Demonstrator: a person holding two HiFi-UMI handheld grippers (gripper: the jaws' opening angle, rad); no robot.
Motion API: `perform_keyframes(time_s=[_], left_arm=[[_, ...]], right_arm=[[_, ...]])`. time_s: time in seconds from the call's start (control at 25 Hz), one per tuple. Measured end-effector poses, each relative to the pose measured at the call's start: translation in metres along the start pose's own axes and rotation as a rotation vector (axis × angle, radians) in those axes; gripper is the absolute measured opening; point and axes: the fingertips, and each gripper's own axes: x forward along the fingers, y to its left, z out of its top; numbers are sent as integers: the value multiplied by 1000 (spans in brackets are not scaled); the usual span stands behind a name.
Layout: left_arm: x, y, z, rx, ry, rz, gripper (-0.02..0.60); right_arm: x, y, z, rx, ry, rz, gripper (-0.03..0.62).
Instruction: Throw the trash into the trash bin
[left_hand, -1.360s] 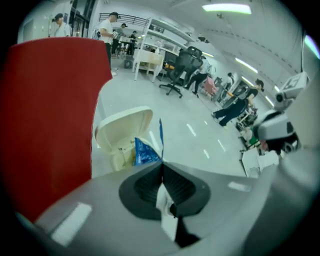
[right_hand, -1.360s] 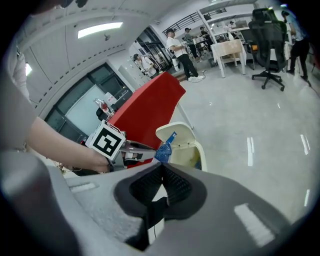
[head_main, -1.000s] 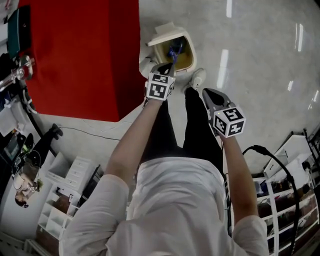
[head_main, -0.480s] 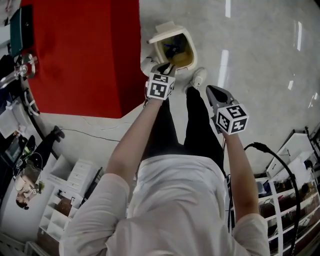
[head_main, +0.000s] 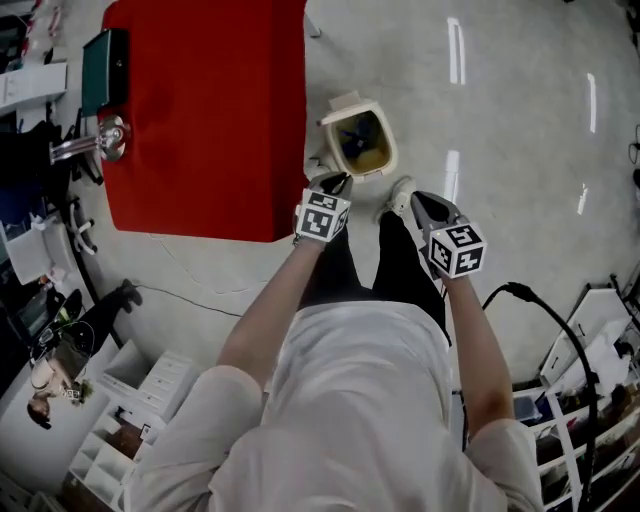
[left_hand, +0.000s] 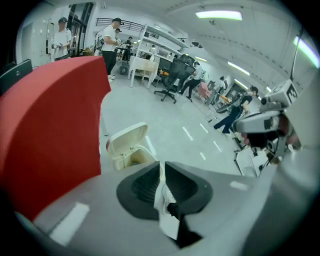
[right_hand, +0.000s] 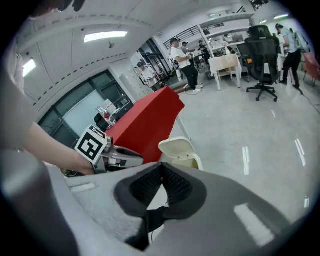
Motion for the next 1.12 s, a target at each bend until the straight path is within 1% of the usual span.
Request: perform_keyframes(time_s=[0.16,0.24,0.4,0.52,0.64,0.72,0.8,0.96,1.12], left_arm=[[-27,-8,10,27,-13,-21,31],[-42,-12,17,39,-17,-37,5],[-71,-27,29,96,-25,-83,5],[-98,-33,38,118,-37,-101,5],[-127,-43,50,110,-52,-126,5],[-146,-55,57,86,-69,-171,5],[-160,-63,65,82,-90,-201,5],[-177,-62,72,115,-116,-192,5],[-183,-58,78,97,-124,-190,5]], right_arm=[[-13,14,13,-25,-16,-5,2],[-20,22,18,-43,-19,-6,2],[-38,33,27,-54,-36,-8,2],[-49,43,34,-53,-51,-16,2],[-60,58,46,-75,-60,-12,2],[-67,70,56,-98,-69,2,2],[-72,78,65,-115,-84,11,2],[-77,84,78,-114,-120,6,2],[-82,87,88,-110,-135,9,2]])
